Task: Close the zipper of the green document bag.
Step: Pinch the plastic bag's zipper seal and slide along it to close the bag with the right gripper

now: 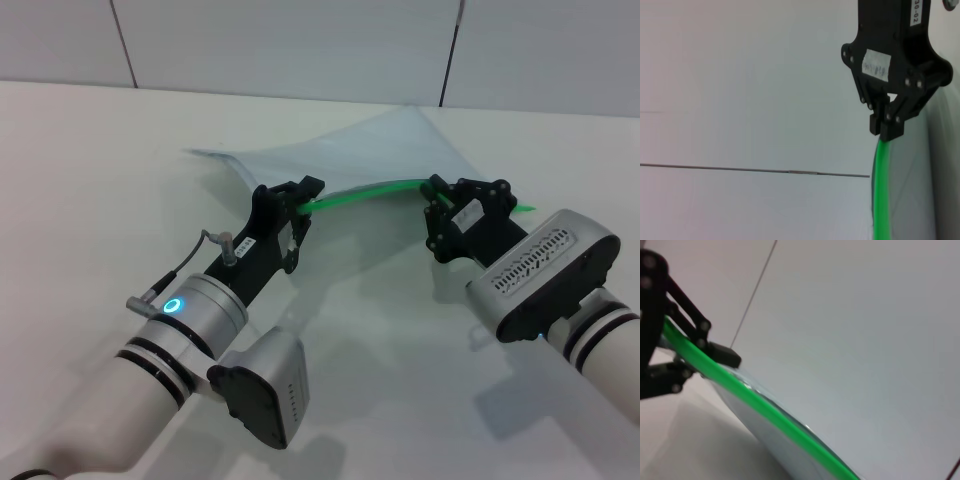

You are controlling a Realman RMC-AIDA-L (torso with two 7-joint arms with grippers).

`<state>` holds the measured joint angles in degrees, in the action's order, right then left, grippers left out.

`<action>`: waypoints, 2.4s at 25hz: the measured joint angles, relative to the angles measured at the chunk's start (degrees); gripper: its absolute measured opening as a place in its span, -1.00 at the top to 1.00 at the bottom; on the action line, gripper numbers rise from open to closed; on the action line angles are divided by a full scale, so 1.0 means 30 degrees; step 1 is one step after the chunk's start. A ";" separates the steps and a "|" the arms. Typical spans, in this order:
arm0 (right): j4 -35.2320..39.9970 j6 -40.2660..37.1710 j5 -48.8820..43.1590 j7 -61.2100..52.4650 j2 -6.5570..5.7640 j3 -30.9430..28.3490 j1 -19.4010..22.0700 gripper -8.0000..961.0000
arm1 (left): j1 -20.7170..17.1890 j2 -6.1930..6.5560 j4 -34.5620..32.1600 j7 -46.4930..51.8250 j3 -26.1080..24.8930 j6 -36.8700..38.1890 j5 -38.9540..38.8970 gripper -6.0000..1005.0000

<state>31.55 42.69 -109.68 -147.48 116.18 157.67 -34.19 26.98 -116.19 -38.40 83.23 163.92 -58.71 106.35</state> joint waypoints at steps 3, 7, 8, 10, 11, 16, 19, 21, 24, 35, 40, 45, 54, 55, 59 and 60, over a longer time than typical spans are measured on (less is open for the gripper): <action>-0.0211 -0.0008 0.0170 -0.0001 0.0000 0.0000 0.0000 0.83 | 0.0000 0.0000 0.0000 0.0000 0.0000 0.0000 -0.0001 0.88; -0.0417 -0.0022 0.0329 -0.0001 0.0000 -0.0001 0.0000 0.83 | 0.0000 0.0000 0.0000 0.0000 0.0000 0.0000 -0.0001 0.88; -0.0481 -0.0030 0.0403 -0.0001 0.0000 -0.0001 0.0000 0.83 | 0.0000 0.0000 0.0000 0.0000 0.0000 0.0000 -0.0001 0.88; -0.0571 -0.0045 0.0577 -0.0001 0.0000 -0.0001 0.0000 0.83 | 0.0000 -0.0001 0.0000 0.0000 0.0001 0.0003 -0.0001 0.88; -0.0612 -0.0049 0.0643 -0.0001 0.0001 -0.0001 0.0000 0.83 | 0.0000 0.0000 -0.0001 0.0000 0.0000 0.0003 -0.0001 0.88; -0.0863 -0.0052 0.0700 -0.0155 0.0000 -0.0001 0.0000 0.83 | 0.0000 0.0000 0.0000 0.0001 0.0000 0.0028 -0.0001 0.88; -0.1024 -0.0052 0.0751 -0.0454 0.0000 -0.0001 0.0000 0.83 | 0.0001 0.0000 0.0000 0.0000 0.0000 0.0035 -0.0001 0.88; -0.1099 -0.0052 0.0926 -0.0540 0.0001 0.0000 0.0000 0.83 | 0.0001 0.0000 0.0000 0.0000 0.0000 0.0039 -0.0001 0.88; -0.1236 -0.0049 0.1261 -0.0552 0.0001 -0.0001 0.0000 0.83 | 0.0001 -0.0001 -0.0001 0.0001 -0.0001 0.0044 -0.0001 0.88; -0.1125 0.1229 0.1717 -0.0695 0.0001 0.0030 0.0407 0.83 | 0.0001 -0.0001 -0.0001 0.0002 -0.0001 0.0060 -0.0002 0.88; -0.1034 0.2549 0.1736 -0.0701 0.0001 0.0118 0.0852 0.83 | 0.0001 -0.0001 0.0000 0.0003 -0.0002 0.0060 -0.0003 0.88; -0.1026 0.2895 0.1737 -0.0703 0.0013 0.0132 0.0983 0.83 | 0.0001 -0.0001 0.0020 0.0003 -0.0002 0.0060 -0.0003 0.88; -0.1059 0.2918 0.1733 -0.0704 0.0030 0.0070 0.1058 0.84 | 0.0000 -0.0001 0.0030 -0.0012 -0.0001 0.0031 -0.0002 0.88; -0.1093 0.2895 0.1730 -0.0704 0.0032 0.0055 0.1058 0.84 | 0.0000 -0.0001 0.0030 -0.0018 -0.0001 0.0001 0.0004 0.88; -0.1240 0.2754 0.1778 -0.0705 0.0031 0.0005 0.1030 0.83 | 0.0000 -0.0001 0.0012 -0.0026 0.0000 -0.0122 0.0037 0.88; -0.1287 0.2731 0.1850 -0.0705 0.0031 0.0005 0.1017 0.83 | 0.0000 -0.0001 0.0010 -0.0026 0.0000 -0.0133 0.0040 0.88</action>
<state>27.69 50.88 -104.13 -149.60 116.28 157.69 -31.14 26.98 -116.19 -38.38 83.15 163.92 -59.11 106.46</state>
